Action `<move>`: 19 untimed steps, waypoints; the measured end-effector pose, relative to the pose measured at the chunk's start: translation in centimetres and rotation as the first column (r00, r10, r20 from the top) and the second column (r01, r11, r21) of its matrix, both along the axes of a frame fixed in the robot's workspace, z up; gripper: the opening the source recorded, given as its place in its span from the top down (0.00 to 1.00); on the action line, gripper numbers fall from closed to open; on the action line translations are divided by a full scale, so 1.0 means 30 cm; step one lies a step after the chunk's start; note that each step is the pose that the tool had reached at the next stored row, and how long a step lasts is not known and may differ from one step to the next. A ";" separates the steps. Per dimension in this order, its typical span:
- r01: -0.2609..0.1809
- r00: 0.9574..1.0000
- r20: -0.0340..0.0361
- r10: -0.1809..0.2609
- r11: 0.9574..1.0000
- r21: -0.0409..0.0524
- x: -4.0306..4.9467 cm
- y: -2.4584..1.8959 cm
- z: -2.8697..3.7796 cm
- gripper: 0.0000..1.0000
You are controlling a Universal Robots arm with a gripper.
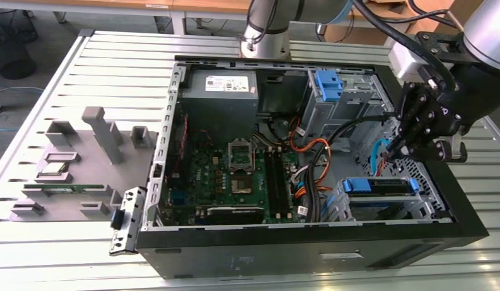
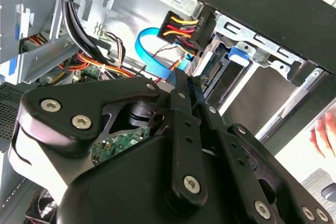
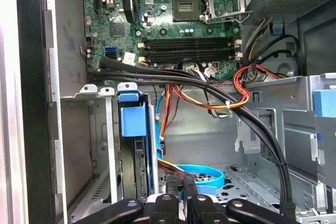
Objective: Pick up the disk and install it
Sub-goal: 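Insert the first disk wire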
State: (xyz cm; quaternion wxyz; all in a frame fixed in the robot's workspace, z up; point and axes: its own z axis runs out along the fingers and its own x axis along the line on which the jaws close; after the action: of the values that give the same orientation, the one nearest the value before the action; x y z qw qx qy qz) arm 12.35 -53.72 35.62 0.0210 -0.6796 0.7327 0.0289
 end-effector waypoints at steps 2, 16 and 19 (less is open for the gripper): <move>0.000 1.000 0.001 0.000 1.000 -0.001 -0.007 -0.003 -0.002 0.84; 0.000 0.999 0.037 0.000 1.000 -0.007 -0.040 -0.051 -0.021 0.84; 0.000 0.999 0.048 0.000 1.000 -0.007 -0.049 -0.059 -0.024 0.84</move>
State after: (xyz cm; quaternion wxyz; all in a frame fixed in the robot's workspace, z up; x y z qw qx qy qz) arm 10.89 -55.48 34.90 0.0363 -0.6802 0.7321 0.0099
